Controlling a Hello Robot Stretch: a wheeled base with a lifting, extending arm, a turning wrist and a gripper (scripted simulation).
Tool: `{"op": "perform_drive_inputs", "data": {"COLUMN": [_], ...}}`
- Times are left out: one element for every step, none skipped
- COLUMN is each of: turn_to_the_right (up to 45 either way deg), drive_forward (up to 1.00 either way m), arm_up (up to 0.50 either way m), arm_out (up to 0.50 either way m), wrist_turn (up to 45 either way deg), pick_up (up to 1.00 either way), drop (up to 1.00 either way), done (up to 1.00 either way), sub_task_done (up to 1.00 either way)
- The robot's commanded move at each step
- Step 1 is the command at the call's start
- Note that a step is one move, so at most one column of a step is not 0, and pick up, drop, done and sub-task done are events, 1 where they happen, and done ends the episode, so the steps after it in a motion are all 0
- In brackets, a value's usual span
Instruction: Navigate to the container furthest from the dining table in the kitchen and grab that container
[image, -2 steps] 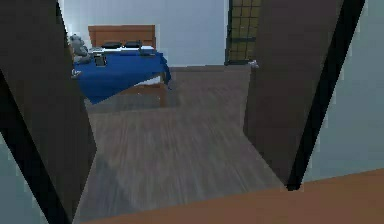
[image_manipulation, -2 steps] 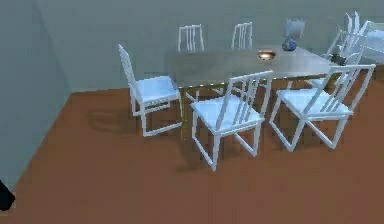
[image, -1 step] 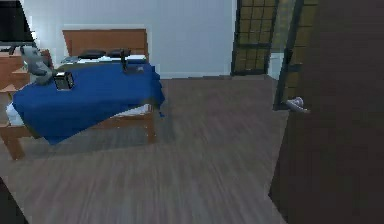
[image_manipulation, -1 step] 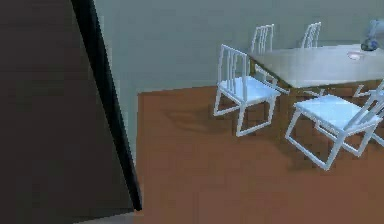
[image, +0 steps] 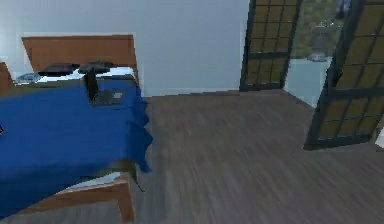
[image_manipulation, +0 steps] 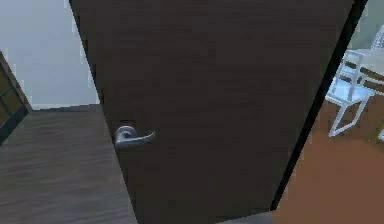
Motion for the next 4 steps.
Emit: {"op": "perform_drive_inputs", "data": {"turn_to_the_right": [-9.0,0.0,33.0,0.0], "drive_forward": [0.00,0.30,0.00,1.00], "arm_up": [0.00,0.00,0.00,0.00], "arm_out": [0.00,0.00,0.00,0.00], "wrist_turn": [0.0,0.0,0.0,0.0], "pick_up": [0.00,0.00,0.00,0.00], "drop": [0.00,0.00,0.00,0.00], "done": [0.00,0.00,0.00,0.00], "sub_task_done": [0.00,0.00,0.00,0.00]}}
